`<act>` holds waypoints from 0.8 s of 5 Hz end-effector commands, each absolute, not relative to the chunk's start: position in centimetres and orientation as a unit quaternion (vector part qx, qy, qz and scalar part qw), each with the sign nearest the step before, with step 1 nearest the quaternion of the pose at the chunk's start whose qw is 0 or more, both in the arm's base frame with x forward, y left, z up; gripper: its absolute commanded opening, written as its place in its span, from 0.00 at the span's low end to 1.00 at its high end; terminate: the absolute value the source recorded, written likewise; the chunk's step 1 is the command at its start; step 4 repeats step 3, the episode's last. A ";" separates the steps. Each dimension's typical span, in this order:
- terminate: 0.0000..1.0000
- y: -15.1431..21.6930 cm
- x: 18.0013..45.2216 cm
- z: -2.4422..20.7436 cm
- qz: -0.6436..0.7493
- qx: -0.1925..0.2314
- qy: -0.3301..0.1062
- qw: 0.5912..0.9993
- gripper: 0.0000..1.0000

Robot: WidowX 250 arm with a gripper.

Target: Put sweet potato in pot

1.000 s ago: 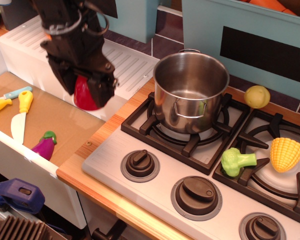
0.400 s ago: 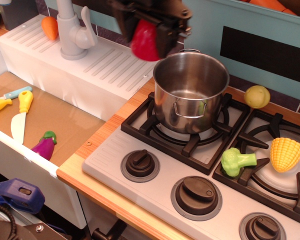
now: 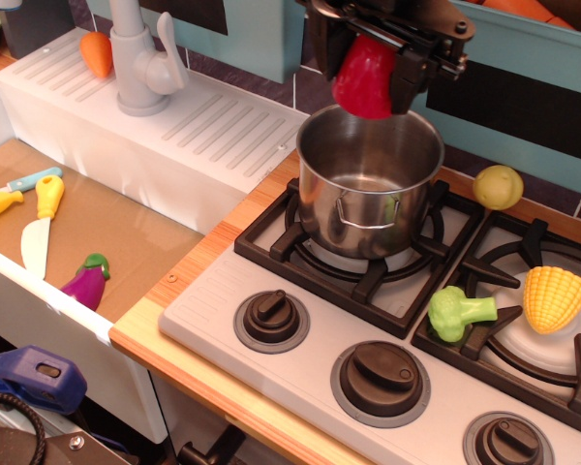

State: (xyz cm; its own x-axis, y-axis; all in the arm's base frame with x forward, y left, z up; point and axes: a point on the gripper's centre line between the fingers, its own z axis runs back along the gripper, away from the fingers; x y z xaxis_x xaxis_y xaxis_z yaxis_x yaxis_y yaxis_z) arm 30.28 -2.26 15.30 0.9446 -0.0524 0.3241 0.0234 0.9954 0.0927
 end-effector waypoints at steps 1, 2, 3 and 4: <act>0.00 -1.9 30.9 15.5 -0.016 0.014 -0.194 0.981 1.00; 0.00 -1.9 30.9 15.5 -0.016 0.014 -0.194 0.981 1.00; 1.00 -1.9 30.9 15.5 -0.016 0.014 -0.194 0.981 1.00; 1.00 -1.9 30.9 15.5 -0.016 0.014 -0.194 0.981 1.00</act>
